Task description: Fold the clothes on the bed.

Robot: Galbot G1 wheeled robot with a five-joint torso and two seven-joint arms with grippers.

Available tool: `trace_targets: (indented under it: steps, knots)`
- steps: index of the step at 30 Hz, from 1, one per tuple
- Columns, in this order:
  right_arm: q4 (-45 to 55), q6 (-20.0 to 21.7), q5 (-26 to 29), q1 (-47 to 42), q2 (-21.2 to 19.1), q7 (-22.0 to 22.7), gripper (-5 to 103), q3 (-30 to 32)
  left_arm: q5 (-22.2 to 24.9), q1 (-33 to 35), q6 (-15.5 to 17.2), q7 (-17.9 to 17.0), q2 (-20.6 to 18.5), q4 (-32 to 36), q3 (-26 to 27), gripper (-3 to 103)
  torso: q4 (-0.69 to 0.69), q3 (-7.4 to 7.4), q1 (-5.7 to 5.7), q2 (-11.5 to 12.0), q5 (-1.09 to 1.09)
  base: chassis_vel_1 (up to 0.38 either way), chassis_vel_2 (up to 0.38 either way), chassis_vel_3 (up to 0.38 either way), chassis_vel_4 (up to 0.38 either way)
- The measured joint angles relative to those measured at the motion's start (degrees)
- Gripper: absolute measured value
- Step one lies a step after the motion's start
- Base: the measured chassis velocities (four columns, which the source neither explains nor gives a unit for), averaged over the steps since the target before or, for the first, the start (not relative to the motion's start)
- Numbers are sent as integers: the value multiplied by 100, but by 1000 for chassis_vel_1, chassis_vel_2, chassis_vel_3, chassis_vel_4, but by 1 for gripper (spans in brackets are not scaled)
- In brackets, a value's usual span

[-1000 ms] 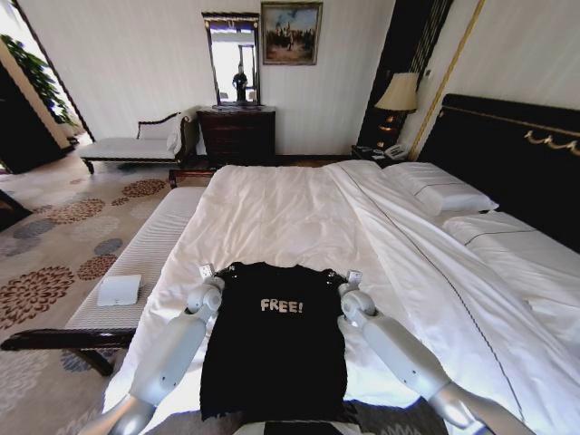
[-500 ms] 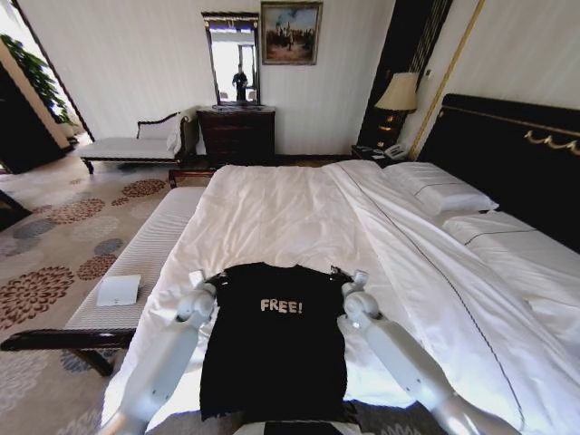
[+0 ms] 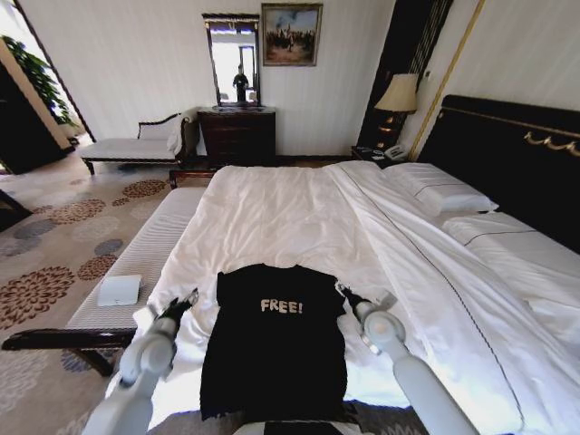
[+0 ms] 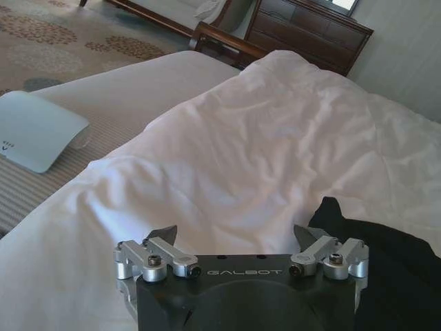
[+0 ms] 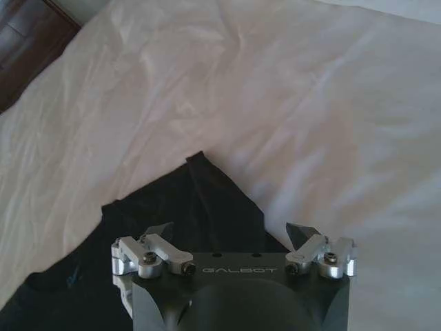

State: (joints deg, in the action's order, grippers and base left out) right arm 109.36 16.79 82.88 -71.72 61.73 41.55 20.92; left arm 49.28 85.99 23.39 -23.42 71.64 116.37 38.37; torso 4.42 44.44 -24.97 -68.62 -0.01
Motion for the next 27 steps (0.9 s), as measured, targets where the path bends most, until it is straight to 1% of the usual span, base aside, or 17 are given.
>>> trace_targets:
  steps: [2, 4, 6, 10, 14, 16, 17, 20, 21, 22, 23, 26, 27]
  knots:
    - [45, 20, 64, -63, -83, 87, 98, 6, -15, 36, -28, 2, 43, 45, 9, 100, 0, 1, -1, 1, 1, 0, 0, 0, 0]
    - [73, 21, 129, -96, -121, 148, 99, 11, -19, 42, -33, 1, 58, 91, 18, 100, 0, 1, -1, 0, 2, 0, 0, 0, 0]
    - [114, 21, 268, -157, -158, 235, 99, 25, -23, 42, -33, -15, 76, 176, 40, 100, 1, 1, -1, 1, 1, 0, 0, 0, 0]
    - [61, 22, 358, -223, -155, 237, 101, 27, -65, 58, -29, -57, 122, 282, 54, 100, 1, 1, -1, 1, 1, 0, 0, 0, 0]
    - [-73, 18, 444, -267, -112, 193, 97, 21, -209, 123, -26, -80, 196, 368, 39, 100, 0, 1, -1, 1, 1, 0, 0, 0, 0]
    - [-121, 5, 453, -311, -60, 174, 87, 8, -337, 181, -37, -87, 250, 416, 31, 100, 0, 1, -2, 1, 1, 0, 0, 0, 0]
    - [-121, 5, 453, -311, -60, 174, 87, 8, -337, 181, -37, -87, 250, 416, 31, 100, 0, 1, -2, 1, 1, 0, 0, 0, 0]
    - [-105, -4, 456, -374, 0, 169, 71, 2, -382, 232, -52, -103, 304, 452, 47, 100, 0, 1, -1, 1, 1, 0, 0, 0, 0]
    - [-95, -7, 452, -385, 17, 167, 71, 0, -401, 247, -64, -107, 325, 461, 53, 100, 0, 1, -1, 1, 1, 0, 0, 0, 0]
    - [-92, -10, 446, -388, 34, 166, 66, 0, -425, 262, -81, -114, 354, 470, 56, 100, 0, 1, -1, 1, 1, 0, 0, 0, 0]
    - [-92, -10, 446, -388, 34, 166, 66, 0, -425, 262, -81, -114, 354, 470, 56, 100, 0, 1, -1, 1, 1, 0, 0, 0, 0]
    - [-120, -34, 415, -375, 71, 160, 49, 6, -473, 303, -99, -149, 428, 512, 56, 100, 0, 1, -1, 1, 1, 0, 0, 0, 0]
    - [-120, -34, 415, -375, 71, 160, 49, 6, -473, 303, -99, -149, 428, 512, 56, 100, 0, 1, -1, 1, 1, 0, 0, 0, 0]
